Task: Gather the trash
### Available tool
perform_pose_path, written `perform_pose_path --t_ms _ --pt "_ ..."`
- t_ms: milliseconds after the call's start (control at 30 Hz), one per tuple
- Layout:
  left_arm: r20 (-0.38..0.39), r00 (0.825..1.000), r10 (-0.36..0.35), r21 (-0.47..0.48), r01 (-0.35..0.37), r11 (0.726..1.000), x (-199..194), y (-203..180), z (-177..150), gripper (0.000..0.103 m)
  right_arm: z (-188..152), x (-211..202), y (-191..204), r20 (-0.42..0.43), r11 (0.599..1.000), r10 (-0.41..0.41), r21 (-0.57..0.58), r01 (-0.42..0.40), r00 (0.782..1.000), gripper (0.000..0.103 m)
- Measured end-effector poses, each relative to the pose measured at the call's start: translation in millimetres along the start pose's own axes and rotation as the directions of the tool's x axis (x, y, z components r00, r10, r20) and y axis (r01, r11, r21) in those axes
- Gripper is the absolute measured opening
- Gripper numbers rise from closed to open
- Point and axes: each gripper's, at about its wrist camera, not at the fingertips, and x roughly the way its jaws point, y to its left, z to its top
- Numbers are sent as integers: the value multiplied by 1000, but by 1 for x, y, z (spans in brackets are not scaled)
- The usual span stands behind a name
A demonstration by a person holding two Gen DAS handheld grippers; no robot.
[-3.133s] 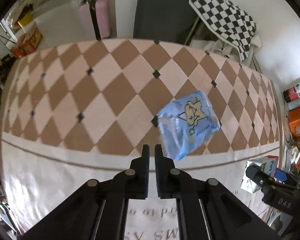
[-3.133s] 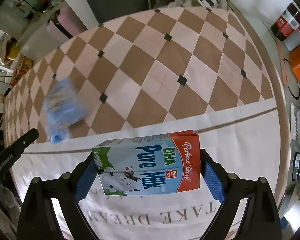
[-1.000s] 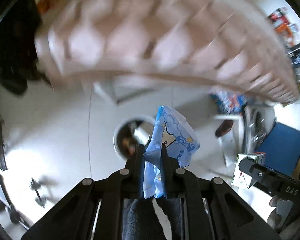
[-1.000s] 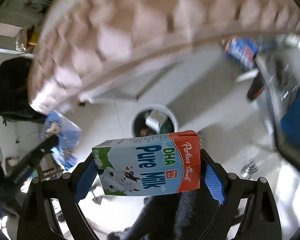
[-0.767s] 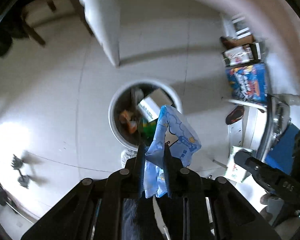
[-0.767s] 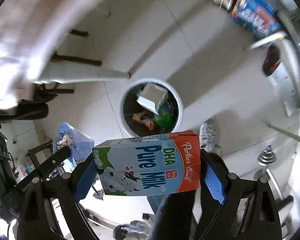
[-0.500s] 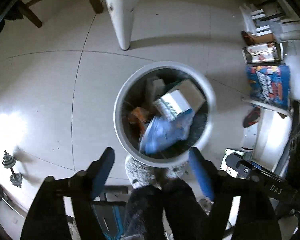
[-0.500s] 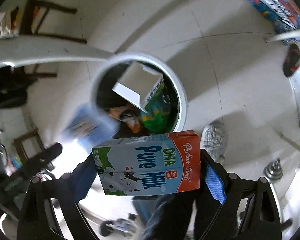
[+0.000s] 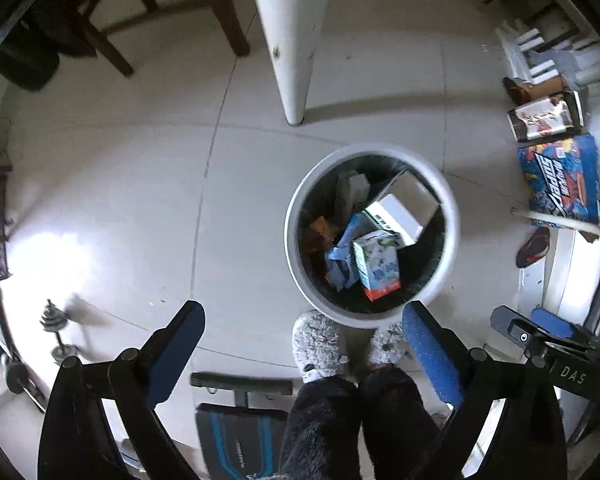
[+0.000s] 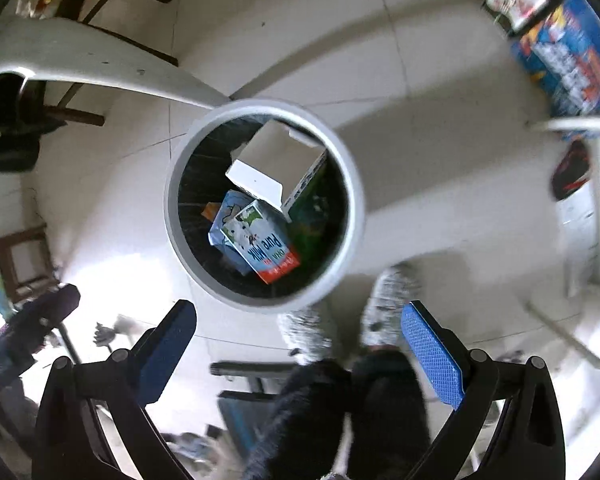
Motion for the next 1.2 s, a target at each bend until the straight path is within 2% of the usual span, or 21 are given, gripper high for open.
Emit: perform_pose_path --t_ms 200,400,633,767,900,1200 --pt "54 998 -9 54 6 999 -98 -14 -21 101 -32 -113 11 60 998 -59 -25 60 996 103" --pt "100 994 -54 125 41 991 -214 -21 -51 101 -76 -232 25 78 998 -21 -64 26 997 103" --pt "136 984 -115 194 87 977 -313 -39 -85 101 -130 -360 31 120 994 45 -108 -32 992 103" --pt "166 969 -182 209 146 967 -366 -45 -102 101 -158 -420 32 145 989 86 -128 -68 986 103" --pt "198 946 -257 202 217 955 -411 -47 -117 101 -181 -464 32 159 983 133 -144 -110 978 103" --pt "256 901 -350 212 301 930 -476 -46 -142 101 -223 -546 34 242 971 193 -189 -149 951 103"
